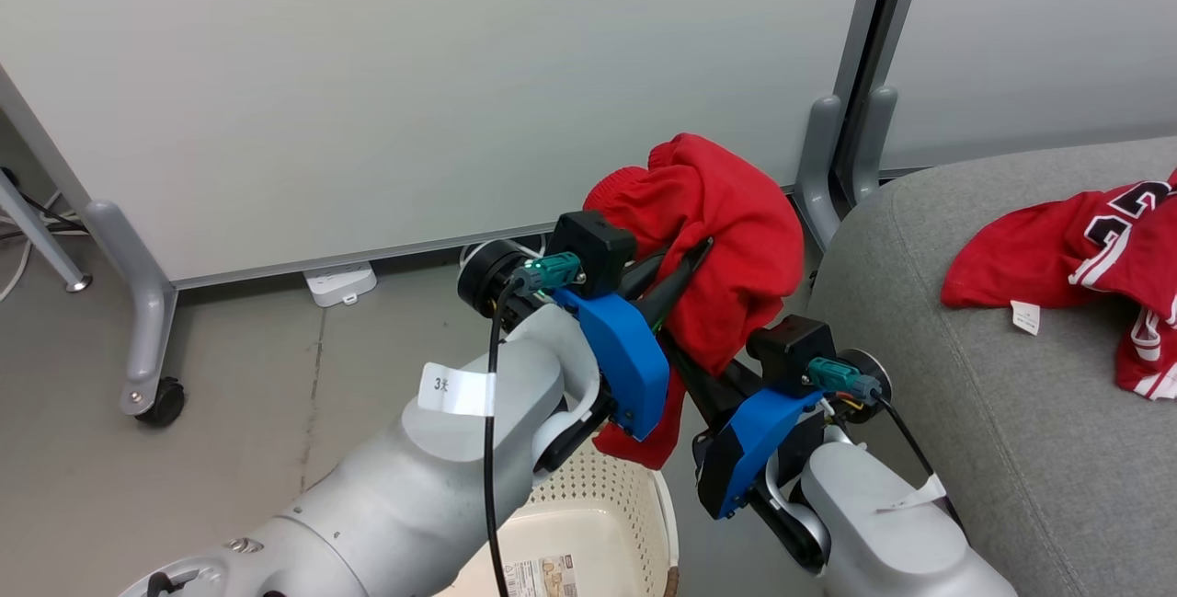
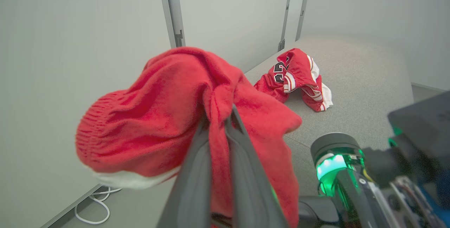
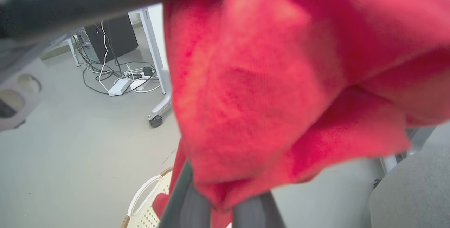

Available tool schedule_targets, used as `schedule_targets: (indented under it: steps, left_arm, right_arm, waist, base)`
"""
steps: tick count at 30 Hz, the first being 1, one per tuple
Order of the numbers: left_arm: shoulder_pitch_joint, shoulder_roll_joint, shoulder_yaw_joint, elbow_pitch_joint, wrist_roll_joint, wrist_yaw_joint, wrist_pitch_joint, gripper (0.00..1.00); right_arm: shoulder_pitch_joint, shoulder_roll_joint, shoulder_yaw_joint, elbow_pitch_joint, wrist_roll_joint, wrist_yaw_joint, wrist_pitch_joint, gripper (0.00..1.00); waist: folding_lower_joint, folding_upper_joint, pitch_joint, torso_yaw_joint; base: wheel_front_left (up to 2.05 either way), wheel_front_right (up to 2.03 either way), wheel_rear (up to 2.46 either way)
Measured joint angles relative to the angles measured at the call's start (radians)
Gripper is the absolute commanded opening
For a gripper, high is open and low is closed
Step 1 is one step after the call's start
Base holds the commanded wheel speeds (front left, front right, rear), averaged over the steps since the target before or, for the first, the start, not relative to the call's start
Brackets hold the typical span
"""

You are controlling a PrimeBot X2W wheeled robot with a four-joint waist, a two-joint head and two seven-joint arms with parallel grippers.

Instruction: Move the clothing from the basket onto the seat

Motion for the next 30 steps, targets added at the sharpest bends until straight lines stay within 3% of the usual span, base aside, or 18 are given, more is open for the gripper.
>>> schedule_targets:
  steps: [7,8,9,10,12,18,19,20,30]
  left_arm:
    - [0.002,0.000,0.000,0.002,0.000,0.000,-0.001,0.00]
    - [0.002,0.000,0.000,0.003,0.001,0.000,-0.001,0.11]
    - [0.002,0.000,0.000,0.004,0.002,0.000,-0.002,0.48]
    - [0.002,0.000,0.000,0.006,0.004,0.000,-0.003,1.00]
    - [0.002,0.006,0.024,0.002,0.012,0.000,-0.004,1.00]
    - [0.143,0.093,0.275,-0.174,0.163,0.003,-0.006,1.00]
    - [0.143,0.093,0.275,-0.174,0.163,0.003,-0.006,1.00]
    - [0.280,0.141,0.391,-0.267,0.263,0.012,-0.006,1.00]
    - [0.651,0.189,0.693,-0.444,0.455,0.014,-0.006,1.00]
  right_arm:
    - [-0.005,0.000,0.001,0.002,0.000,0.000,0.000,0.00]
    - [-0.005,0.000,0.001,0.001,0.000,0.000,0.000,0.00]
    - [-0.005,0.000,0.000,0.000,-0.001,0.000,0.000,0.00]
    - [-0.005,0.000,0.000,-0.002,-0.001,0.000,0.000,0.00]
    - [-0.004,0.000,0.001,-0.006,-0.004,0.000,0.000,0.00]
    - [-0.003,0.000,-0.010,-0.027,-0.005,0.000,0.000,0.00]
    - [-0.003,0.000,-0.010,-0.027,-0.005,0.000,0.000,0.00]
    - [-0.003,0.000,-0.023,-0.033,-0.010,0.000,0.000,0.00]
    - [0.003,0.000,-0.080,-0.048,-0.039,0.000,0.000,0.00]
  waist:
    - [0.0000,0.0000,-0.003,-0.002]
    - [0.0000,0.0000,-0.004,-0.002]
    - [0.0000,0.0000,-0.004,-0.001]
    - [0.0000,0.0000,-0.004,-0.001]
    - [0.0000,0.0000,-0.005,-0.004]
    - [0.0000,0.0000,0.002,-0.015]
    - [0.0000,0.0000,0.002,-0.015]
    - [0.0000,0.0000,0.005,-0.016]
    - [-0.0001,0.0000,0.022,-0.009]
  base:
    - [0.00,0.00,0.00]
    - [0.00,0.00,0.00]
    - [0.00,0.00,0.00]
    - [0.00,0.00,0.00]
    - [0.00,0.00,0.00]
    - [0.00,0.00,0.00]
    - [0.00,0.00,0.00]
    - [0.00,0.00,0.00]
    - [0.00,0.00,0.00]
